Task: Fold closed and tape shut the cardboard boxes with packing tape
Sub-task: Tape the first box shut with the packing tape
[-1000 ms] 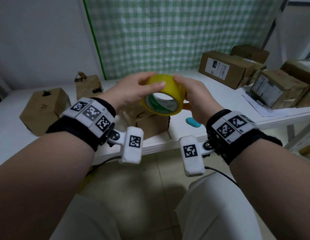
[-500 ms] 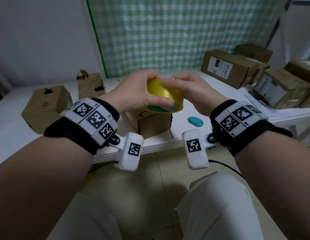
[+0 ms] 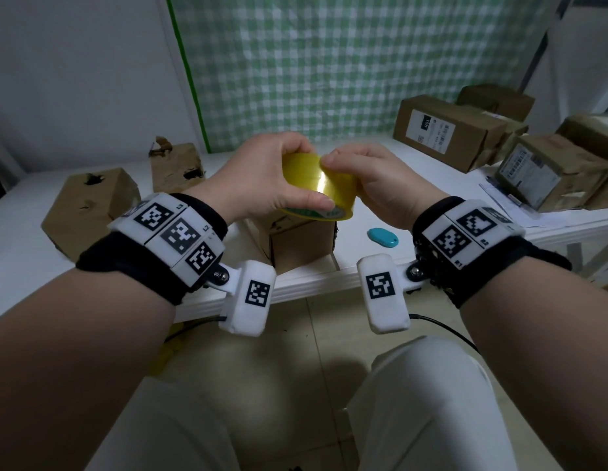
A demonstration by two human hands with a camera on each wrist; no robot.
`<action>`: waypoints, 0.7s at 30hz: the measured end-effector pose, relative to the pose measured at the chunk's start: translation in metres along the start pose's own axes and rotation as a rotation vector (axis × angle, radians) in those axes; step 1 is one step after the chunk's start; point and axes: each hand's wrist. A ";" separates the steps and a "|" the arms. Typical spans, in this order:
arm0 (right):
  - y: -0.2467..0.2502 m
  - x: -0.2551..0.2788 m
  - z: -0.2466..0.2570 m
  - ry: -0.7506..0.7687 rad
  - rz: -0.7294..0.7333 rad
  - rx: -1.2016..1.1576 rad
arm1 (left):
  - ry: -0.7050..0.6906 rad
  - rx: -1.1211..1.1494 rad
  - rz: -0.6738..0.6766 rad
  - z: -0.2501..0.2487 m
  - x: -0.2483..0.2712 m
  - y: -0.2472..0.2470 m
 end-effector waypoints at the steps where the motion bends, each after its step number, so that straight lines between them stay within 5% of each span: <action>1: -0.001 0.000 0.000 -0.006 -0.016 0.014 | 0.002 -0.002 0.001 0.000 0.000 0.000; 14: -0.014 0.005 0.010 -0.121 -0.256 0.133 | -0.056 -0.144 -0.016 -0.005 0.001 -0.012; 21: -0.014 0.012 0.006 -0.140 -0.214 0.095 | -0.046 -0.124 0.022 -0.003 -0.001 -0.010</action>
Point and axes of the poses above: each hand's wrist, its own x-axis away from the middle knuckle, its own y-axis out of the back of the hand, z = x × y, and after that the axes turned 4 degrees about -z, right-handed
